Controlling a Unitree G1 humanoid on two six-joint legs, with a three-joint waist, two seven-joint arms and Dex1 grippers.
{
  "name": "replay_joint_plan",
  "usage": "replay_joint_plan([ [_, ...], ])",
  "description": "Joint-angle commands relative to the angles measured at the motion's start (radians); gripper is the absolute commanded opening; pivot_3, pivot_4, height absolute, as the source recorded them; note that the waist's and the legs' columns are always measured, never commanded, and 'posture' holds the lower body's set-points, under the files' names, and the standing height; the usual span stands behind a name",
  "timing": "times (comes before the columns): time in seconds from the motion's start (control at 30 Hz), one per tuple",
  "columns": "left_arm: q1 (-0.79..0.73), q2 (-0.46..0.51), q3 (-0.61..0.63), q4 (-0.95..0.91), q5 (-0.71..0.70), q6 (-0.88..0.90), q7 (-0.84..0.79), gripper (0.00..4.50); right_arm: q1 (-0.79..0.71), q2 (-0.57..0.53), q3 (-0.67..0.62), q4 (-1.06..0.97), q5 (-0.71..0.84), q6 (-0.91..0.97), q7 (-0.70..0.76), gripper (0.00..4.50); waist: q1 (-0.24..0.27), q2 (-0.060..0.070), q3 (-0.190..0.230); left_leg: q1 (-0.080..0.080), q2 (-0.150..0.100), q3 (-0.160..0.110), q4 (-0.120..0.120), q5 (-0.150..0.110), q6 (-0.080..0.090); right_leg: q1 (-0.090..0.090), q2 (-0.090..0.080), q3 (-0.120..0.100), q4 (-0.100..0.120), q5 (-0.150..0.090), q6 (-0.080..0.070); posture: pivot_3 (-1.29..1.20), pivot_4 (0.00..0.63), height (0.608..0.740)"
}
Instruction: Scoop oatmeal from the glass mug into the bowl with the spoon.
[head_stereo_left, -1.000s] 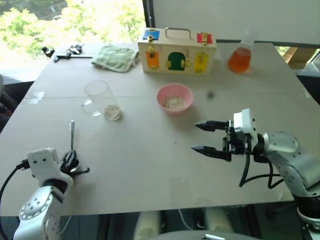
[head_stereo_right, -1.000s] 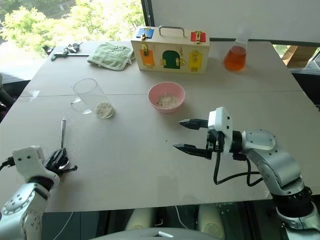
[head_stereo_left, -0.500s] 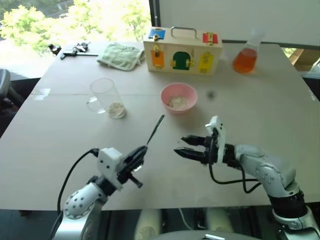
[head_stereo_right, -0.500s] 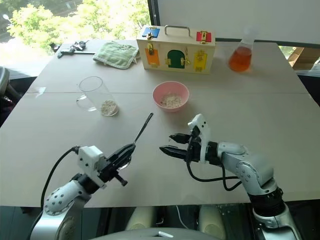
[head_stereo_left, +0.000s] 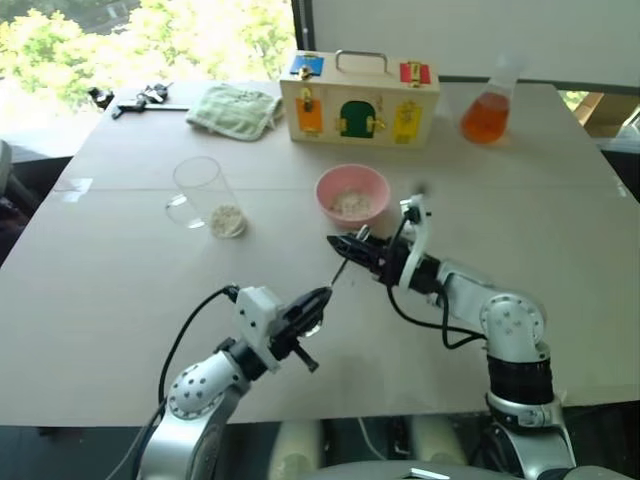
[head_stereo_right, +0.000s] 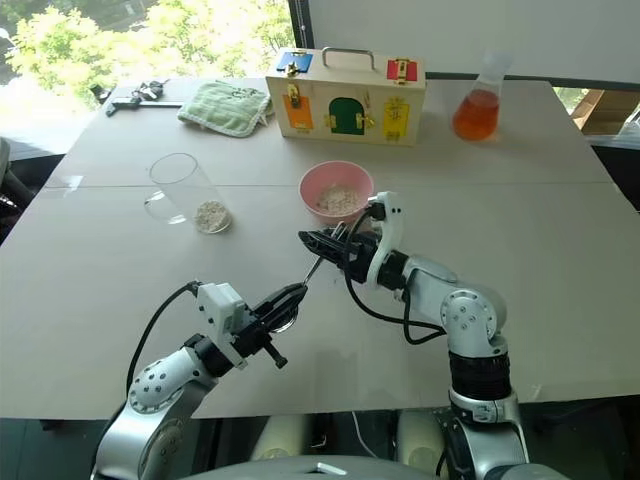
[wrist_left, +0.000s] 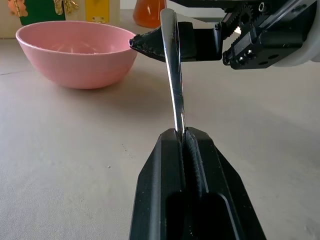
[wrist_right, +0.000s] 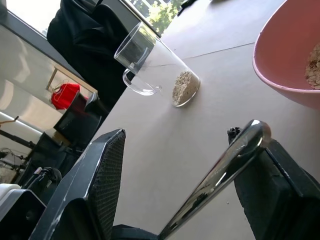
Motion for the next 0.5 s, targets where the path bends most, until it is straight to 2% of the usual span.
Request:
replay_joint_plan([
  [0.03, 0.002, 0.007, -0.001, -0.006, -0.010, -0.031, -0.006, 0.06, -0.021, 0.008, -0.021, -0.017, 0.033, -0.002, -0.016, 3.32, -0.001, 0.000, 0.000, 0.000, 0.000, 0.000, 0.000, 0.000, 0.000, 0.000, 0.000, 0.000, 0.000, 0.000, 0.000, 0.00, 0.150, 0.740],
  [0.1, 0.003, 0.012, 0.000, 0.002, -0.006, -0.040, -0.006, 0.06, -0.026, 0.007, -0.021, -0.018, 0.043, 0.005, -0.013, 3.32, -0.002, 0.000, 0.000, 0.000, 0.000, 0.000, 0.000, 0.000, 0.000, 0.000, 0.000, 0.000, 0.000, 0.000, 0.000, 0.00, 0.150, 0.740],
  [0.2, 0.006, 0.018, 0.008, 0.011, -0.008, -0.054, -0.009, 0.00, -0.029, -0.003, -0.019, -0.020, 0.060, 0.025, -0.007, 2.47, -0.002, 0.000, 0.000, 0.000, 0.000, 0.000, 0.000, 0.000, 0.000, 0.000, 0.000, 0.000, 0.000, 0.000, 0.000, 0.00, 0.150, 0.740],
  [0.23, 0.008, 0.022, 0.012, 0.013, -0.010, -0.059, -0.011, 0.00, -0.029, -0.008, -0.019, -0.020, 0.067, 0.033, -0.008, 2.08, -0.002, 0.000, 0.000, 0.000, 0.000, 0.000, 0.000, 0.000, 0.000, 0.000, 0.000, 0.000, 0.000, 0.000, 0.000, 0.00, 0.150, 0.740],
  [0.37, 0.017, 0.036, 0.017, 0.018, -0.016, -0.072, -0.020, 0.00, -0.031, -0.030, -0.016, -0.020, 0.084, 0.059, 0.000, 0.04, -0.003, 0.000, 0.000, 0.000, 0.000, 0.000, 0.000, 0.000, 0.000, 0.000, 0.000, 0.000, 0.000, 0.000, 0.000, 0.00, 0.150, 0.740],
  [0.5, 0.025, 0.046, 0.022, 0.022, -0.020, -0.084, -0.024, 0.00, -0.030, -0.045, -0.013, -0.015, 0.102, 0.072, 0.001, 0.04, -0.003, 0.000, 0.000, 0.000, 0.000, 0.001, 0.000, 0.000, 0.001, 0.000, 0.000, 0.001, 0.000, 0.000, 0.000, 0.00, 0.150, 0.740],
])
